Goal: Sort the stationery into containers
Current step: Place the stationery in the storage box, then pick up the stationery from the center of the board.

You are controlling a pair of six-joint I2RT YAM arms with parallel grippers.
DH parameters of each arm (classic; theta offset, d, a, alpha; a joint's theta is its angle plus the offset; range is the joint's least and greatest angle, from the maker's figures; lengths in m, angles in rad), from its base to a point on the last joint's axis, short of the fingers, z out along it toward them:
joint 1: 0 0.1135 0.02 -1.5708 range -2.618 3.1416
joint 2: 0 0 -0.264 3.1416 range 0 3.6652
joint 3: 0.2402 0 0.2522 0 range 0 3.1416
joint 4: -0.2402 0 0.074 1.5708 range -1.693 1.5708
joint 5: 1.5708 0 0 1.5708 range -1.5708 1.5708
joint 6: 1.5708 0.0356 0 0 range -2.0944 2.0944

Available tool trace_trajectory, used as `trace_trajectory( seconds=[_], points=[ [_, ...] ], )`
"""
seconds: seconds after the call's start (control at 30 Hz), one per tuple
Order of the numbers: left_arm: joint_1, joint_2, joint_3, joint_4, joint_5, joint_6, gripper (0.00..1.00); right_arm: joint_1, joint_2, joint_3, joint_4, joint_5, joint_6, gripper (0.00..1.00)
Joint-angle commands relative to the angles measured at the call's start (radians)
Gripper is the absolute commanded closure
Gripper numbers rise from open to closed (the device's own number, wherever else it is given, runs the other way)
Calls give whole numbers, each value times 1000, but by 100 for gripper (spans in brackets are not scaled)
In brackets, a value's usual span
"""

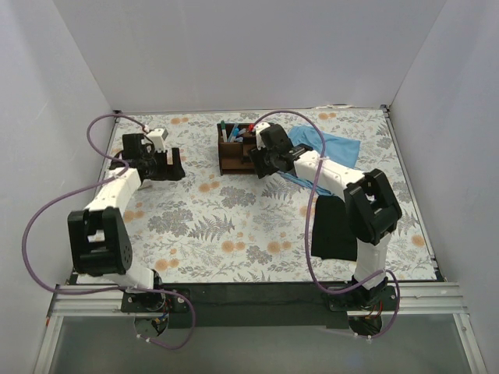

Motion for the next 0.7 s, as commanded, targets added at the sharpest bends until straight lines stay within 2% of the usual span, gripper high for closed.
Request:
trace_trajectory(
  seconds=[0.0,0.1,0.13,0.2,0.27,0.3,0.33,0.43,0.47,0.57,0.67],
  points=[
    [51,-236,0,-107,-188,344,16,-9,-172,4,-112,-180,-60,27],
    [175,-241,29,-191,-133,501,18,-12,-212,-30,-157,-244,-173,22],
    [237,-227,50,-248,-135,555,19,-17,-227,-37,-165,-255,-187,22],
    [293,-160,138,-323,-100,617,25,-23,-241,-60,-171,-290,-224,21],
    [344,-95,196,-432,-75,788,29,-35,-261,-71,-171,-329,-262,22],
    [379,-81,204,-489,-11,865,30,-41,-266,-77,-171,-361,-297,23],
    [397,-76,204,-492,11,1026,30,-43,-276,-82,-171,-367,-310,23],
    [442,-63,158,-481,104,1265,30,-58,-289,-96,-172,-425,-346,25],
    [446,-55,153,-485,121,1396,31,-61,-290,-99,-171,-447,-354,26],
    [450,8,170,-552,186,1595,34,-75,-290,-109,-171,-484,-363,28],
    [447,49,180,-538,224,1641,36,-86,-292,-116,-169,-499,-380,30]
  ],
)
